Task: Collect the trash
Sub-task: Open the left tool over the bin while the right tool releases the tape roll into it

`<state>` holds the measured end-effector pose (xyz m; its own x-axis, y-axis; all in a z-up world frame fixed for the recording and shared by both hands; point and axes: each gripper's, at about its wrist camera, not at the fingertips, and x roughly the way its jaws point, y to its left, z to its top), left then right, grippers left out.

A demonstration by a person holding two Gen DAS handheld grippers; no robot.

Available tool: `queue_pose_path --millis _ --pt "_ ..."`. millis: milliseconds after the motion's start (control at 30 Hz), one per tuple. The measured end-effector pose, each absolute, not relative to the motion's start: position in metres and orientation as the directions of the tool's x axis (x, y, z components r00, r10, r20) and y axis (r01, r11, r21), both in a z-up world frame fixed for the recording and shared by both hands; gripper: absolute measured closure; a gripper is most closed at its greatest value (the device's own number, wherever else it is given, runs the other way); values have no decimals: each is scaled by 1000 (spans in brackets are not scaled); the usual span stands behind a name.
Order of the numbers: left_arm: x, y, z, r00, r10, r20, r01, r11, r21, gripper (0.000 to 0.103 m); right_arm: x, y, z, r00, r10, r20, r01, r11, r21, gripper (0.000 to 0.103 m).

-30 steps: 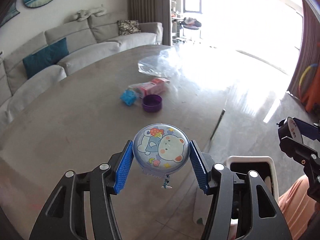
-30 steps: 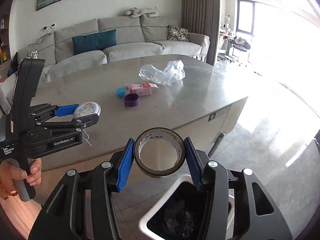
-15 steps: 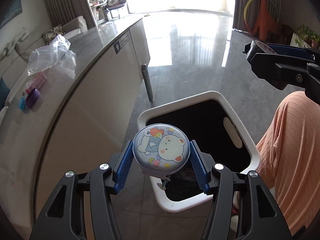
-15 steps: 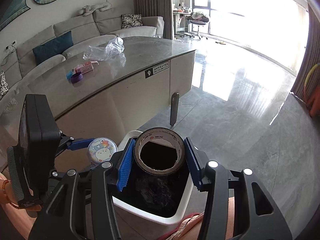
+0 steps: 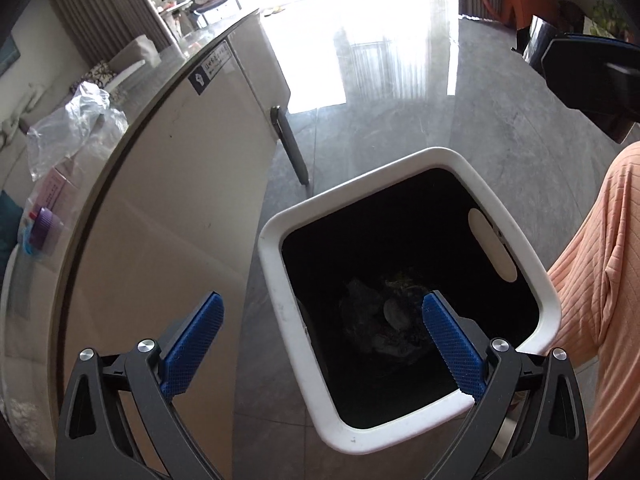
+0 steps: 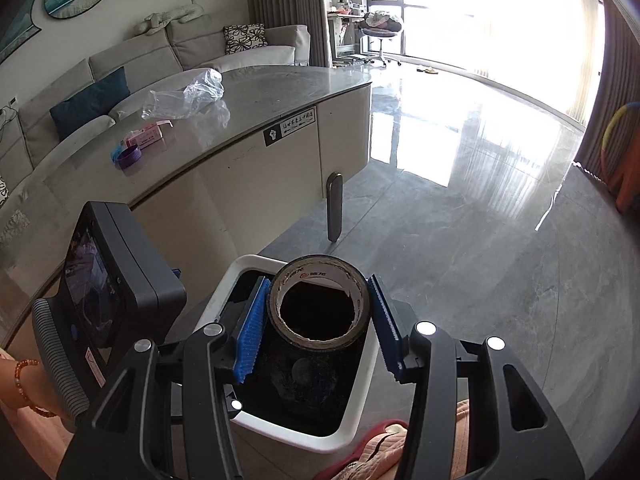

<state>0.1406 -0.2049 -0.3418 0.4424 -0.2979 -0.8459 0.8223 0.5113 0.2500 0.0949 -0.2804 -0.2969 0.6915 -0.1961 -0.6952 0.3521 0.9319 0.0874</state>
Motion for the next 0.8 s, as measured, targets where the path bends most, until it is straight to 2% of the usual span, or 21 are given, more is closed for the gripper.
queue_pose_path --millis 533,567,600,633,800 --pt "168 -173 -325 486 -297 -822 771 588 243 5 117 -279 -318 674 -123 -729 316 939 134 52" --pt "168 -171 -325 487 -295 -822 769 592 243 5 120 -278 -321 668 -103 -737 305 941 145 46" --pt "168 -169 -324 490 -293 -821 765 597 243 5 123 -278 -322 662 -82 -745 292 944 155 34" --pt "168 -167 -325 490 -289 -822 764 597 246 5 125 -276 -324 656 -80 -751 291 944 153 3" --pt "166 -159 -324 507 -283 -815 758 597 264 5 126 -273 -320 671 -118 -732 310 941 132 5"
